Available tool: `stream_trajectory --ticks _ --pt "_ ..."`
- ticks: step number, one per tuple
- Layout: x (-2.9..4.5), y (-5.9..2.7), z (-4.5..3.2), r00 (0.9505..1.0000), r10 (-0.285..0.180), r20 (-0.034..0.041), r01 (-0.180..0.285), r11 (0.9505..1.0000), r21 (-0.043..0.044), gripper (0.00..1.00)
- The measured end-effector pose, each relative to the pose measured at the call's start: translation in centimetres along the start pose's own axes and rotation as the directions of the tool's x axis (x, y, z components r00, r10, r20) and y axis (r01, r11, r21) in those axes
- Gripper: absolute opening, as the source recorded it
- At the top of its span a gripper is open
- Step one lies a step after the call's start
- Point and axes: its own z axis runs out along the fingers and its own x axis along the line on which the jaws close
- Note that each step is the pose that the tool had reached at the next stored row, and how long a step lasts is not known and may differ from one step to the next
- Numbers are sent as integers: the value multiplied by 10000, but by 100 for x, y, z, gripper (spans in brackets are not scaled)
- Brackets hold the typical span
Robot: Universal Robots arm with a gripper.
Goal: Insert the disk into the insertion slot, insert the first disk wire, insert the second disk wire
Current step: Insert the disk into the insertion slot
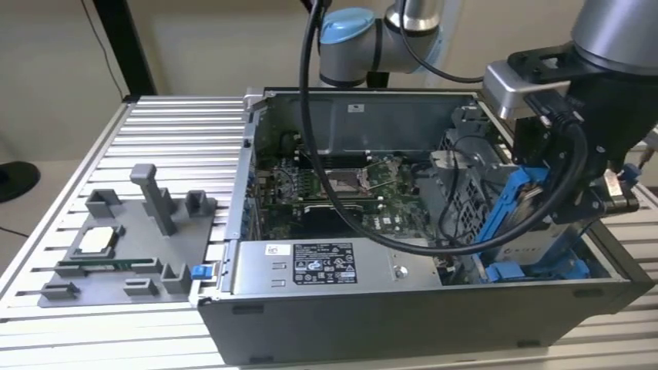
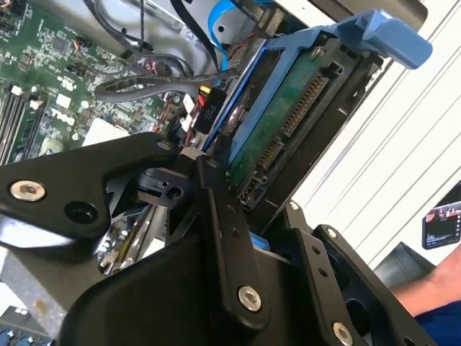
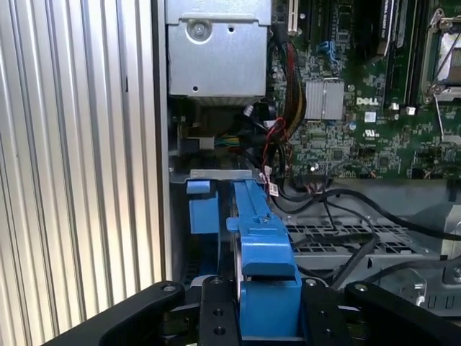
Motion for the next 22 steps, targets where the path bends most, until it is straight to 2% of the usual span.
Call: stream_trajectory --ticks 13,22 --pt "17 21 228 10000 0 2 0 10000 0 0" --pt "17 18 228 10000 0 0 0 10000 0 0"
